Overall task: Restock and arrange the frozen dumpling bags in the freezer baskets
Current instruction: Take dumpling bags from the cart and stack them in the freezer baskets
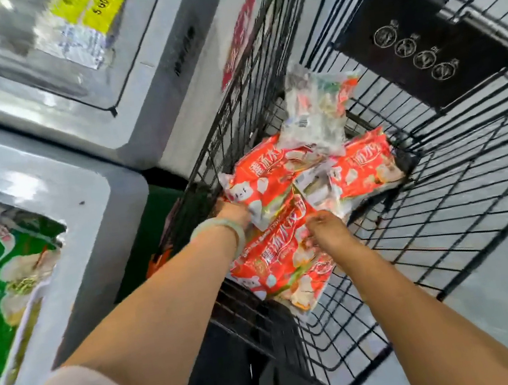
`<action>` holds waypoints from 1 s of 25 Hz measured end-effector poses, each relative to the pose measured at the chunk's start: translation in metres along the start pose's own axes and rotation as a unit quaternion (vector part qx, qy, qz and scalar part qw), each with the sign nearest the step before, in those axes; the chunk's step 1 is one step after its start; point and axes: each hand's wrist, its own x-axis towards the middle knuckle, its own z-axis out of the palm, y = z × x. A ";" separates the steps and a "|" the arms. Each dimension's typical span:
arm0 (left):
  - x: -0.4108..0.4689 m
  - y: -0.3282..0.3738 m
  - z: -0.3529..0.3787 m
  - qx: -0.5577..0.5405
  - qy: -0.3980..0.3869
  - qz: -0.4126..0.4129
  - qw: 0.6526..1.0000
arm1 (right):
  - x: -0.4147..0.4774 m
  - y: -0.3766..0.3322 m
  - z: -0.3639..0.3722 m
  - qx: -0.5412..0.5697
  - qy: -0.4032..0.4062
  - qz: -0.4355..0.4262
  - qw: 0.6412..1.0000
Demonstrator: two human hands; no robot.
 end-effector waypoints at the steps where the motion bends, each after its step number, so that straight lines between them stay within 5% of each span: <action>1: 0.010 0.004 0.008 0.021 -0.006 0.007 1.000 | 0.010 0.003 0.001 -0.001 0.005 -0.004 1.000; 5: 0.016 0.008 0.018 -0.100 -0.006 0.006 0.995 | 0.021 0.020 -0.001 0.026 0.005 0.003 1.000; 13: 0.014 0.020 0.028 -0.112 -0.072 -0.021 0.991 | 0.010 0.042 -0.013 0.017 0.017 0.026 0.999; 21: -0.050 0.041 0.027 -0.180 -0.082 0.055 0.979 | -0.020 0.007 -0.031 0.051 0.014 0.006 0.999; 25: -0.087 0.042 0.025 -0.037 -0.059 0.161 0.985 | -0.039 -0.010 -0.046 0.043 0.034 -0.015 0.998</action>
